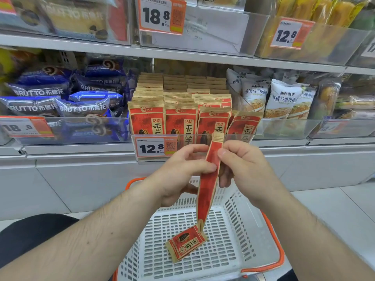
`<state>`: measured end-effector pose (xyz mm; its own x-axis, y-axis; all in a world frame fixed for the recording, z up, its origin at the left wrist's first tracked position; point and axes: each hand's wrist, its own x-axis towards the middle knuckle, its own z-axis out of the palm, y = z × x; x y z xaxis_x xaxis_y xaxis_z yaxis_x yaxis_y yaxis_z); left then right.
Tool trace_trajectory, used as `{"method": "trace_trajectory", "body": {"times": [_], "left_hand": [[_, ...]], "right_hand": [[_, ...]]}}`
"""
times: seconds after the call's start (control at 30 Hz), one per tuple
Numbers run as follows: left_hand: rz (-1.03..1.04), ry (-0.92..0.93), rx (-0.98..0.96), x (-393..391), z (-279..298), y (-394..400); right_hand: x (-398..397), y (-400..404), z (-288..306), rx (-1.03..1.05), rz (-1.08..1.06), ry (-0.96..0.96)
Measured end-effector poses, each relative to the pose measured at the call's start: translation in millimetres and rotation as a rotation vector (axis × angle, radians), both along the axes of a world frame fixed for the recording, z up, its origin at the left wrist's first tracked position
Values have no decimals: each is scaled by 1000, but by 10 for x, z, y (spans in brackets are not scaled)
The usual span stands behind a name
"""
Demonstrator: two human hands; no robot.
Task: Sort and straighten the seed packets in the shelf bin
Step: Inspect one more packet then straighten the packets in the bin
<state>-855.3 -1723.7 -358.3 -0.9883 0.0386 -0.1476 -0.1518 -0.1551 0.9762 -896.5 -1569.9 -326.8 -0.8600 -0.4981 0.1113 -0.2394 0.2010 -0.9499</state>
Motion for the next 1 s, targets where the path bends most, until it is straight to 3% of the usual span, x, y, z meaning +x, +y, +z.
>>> {"method": "trace_trajectory", "body": {"times": [0.17, 0.43, 0.57, 0.77, 1.0], "left_hand": [[-169, 57, 138, 21, 17, -30], [-143, 3, 158, 0, 3, -12], [36, -71, 144, 2, 37, 13], [210, -103, 216, -16, 97, -12], [212, -123, 232, 19, 135, 7]], "right_hand": [[-13, -19, 8, -163, 87, -169], [-9, -17, 5, -174, 41, -142], [-6, 10, 5, 9, -8, 40], [4, 144, 111, 484, 288, 23], [-13, 190, 104, 484, 413, -22]]}}
